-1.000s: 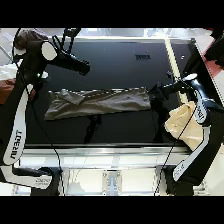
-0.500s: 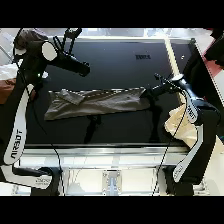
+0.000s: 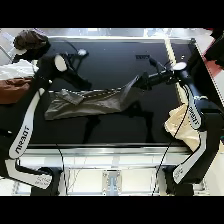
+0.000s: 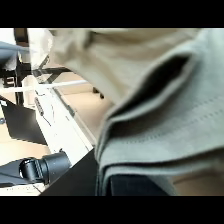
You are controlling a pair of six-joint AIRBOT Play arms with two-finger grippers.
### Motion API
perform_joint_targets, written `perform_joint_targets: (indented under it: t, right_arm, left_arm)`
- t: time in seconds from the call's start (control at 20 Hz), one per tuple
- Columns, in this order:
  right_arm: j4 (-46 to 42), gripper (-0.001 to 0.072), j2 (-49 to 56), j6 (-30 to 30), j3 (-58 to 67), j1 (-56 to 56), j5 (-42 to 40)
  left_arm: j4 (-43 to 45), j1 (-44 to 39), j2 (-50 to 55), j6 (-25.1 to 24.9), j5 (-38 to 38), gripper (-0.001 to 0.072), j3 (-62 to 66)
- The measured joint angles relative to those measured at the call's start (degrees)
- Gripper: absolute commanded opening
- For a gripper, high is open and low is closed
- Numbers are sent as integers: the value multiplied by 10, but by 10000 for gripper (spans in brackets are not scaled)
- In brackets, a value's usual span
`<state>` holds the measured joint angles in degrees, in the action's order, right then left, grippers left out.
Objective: Fold the shirts.
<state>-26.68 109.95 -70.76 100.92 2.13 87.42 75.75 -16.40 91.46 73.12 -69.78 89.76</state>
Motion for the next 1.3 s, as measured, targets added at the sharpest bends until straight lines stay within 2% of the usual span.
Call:
perform_joint_targets:
  t: [0.2,0.45,0.65,1.0,1.05,1.1,1.15,1.3]
  right_arm:
    - [3,11,-23,-23,85,-45,1]
    - [-23,10,-30,-62,160,-116,-9]
    - [-22,8,-31,-75,176,-174,-58]
    - [-33,23,-10,-50,176,-336,-270]
    - [-42,178,-3,-48,175,-361,-307]
    - [-48,436,5,-47,173,-386,-351]
    - [-50,546,11,-45,172,-408,-396]
    - [-54,548,19,-46,170,-457,-504]
  left_arm:
    - [-87,-3,36,-24,45,9,-87]
    - [-161,4,57,-48,121,8,-115]
    - [-106,64,8,-56,144,8,-118]
    - [-40,252,-137,-45,153,8,-120]
    - [-38,273,-152,-45,153,9,-120]
    - [-35,288,-163,-43,153,9,-120]
    - [-34,302,-173,-43,150,9,-120]
    - [-31,323,-188,-41,140,9,-120]
